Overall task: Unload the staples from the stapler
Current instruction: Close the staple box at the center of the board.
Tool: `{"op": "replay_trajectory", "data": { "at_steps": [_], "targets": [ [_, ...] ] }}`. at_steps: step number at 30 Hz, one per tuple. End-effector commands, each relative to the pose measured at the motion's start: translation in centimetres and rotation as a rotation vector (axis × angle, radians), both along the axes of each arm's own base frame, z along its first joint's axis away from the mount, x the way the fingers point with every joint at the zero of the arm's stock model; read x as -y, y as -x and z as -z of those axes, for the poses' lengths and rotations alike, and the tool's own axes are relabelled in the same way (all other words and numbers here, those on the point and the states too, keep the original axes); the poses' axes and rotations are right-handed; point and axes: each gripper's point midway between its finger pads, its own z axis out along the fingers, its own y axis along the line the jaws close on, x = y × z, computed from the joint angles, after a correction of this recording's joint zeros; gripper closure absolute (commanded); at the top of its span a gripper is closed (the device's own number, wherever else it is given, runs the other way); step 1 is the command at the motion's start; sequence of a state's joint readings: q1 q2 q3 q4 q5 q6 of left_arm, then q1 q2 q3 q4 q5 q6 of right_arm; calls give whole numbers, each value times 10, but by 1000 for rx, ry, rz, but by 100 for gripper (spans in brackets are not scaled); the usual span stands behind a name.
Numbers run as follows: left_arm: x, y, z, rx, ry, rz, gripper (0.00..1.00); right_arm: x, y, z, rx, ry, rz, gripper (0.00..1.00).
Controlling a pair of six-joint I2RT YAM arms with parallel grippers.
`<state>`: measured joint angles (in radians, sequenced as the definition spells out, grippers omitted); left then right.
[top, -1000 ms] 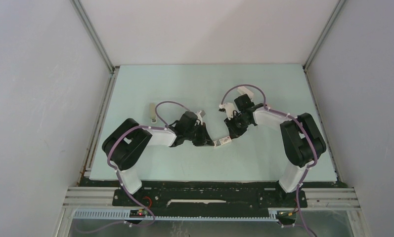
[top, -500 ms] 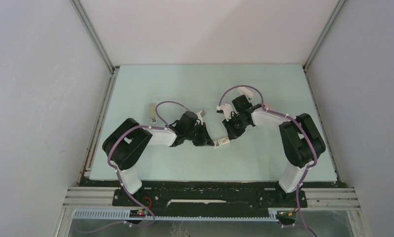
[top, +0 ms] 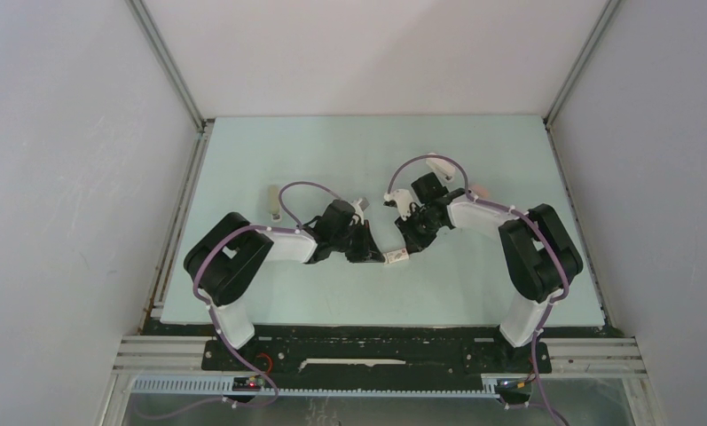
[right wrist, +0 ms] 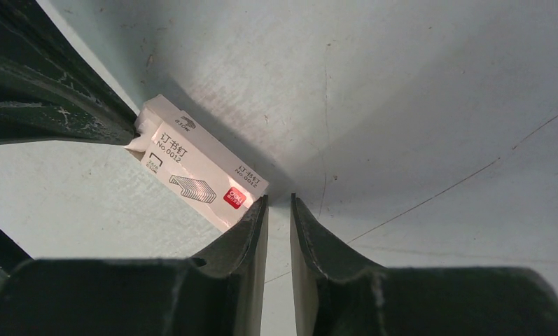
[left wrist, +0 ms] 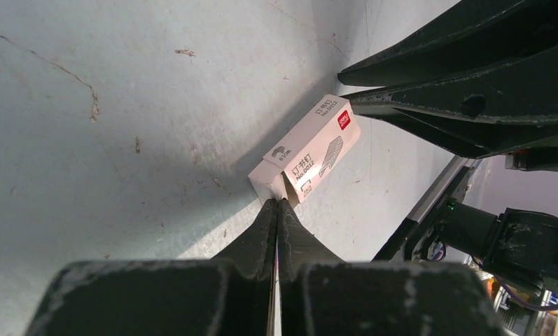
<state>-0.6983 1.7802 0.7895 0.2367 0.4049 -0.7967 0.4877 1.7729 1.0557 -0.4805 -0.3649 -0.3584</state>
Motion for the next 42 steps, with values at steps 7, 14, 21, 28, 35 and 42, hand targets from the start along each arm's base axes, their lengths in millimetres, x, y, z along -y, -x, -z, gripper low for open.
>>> {"op": "replay_trajectory", "data": {
  "at_steps": [7, 14, 21, 28, 35, 42],
  "targets": [
    [9, -7, -11, 23, 26, 7, 99, -9, 9, -3, -5, 1, -48, 73],
    [10, -7, -13, 29, 34, 5, 99, -10, 10, -2, -5, 2, -52, 72],
    [7, -7, -17, 46, 42, -4, 94, -5, 6, 0, -15, 17, -37, 72],
    [1, -5, -23, 65, 56, -15, 82, 0, 3, 0, -16, 16, -23, 71],
    [-7, -3, -29, 81, 54, -32, 73, 0, 3, 0, -16, 16, -21, 71],
    [-20, -2, -38, 123, 29, -61, 67, -1, 3, -1, -14, 11, -22, 71]
  ]
}}
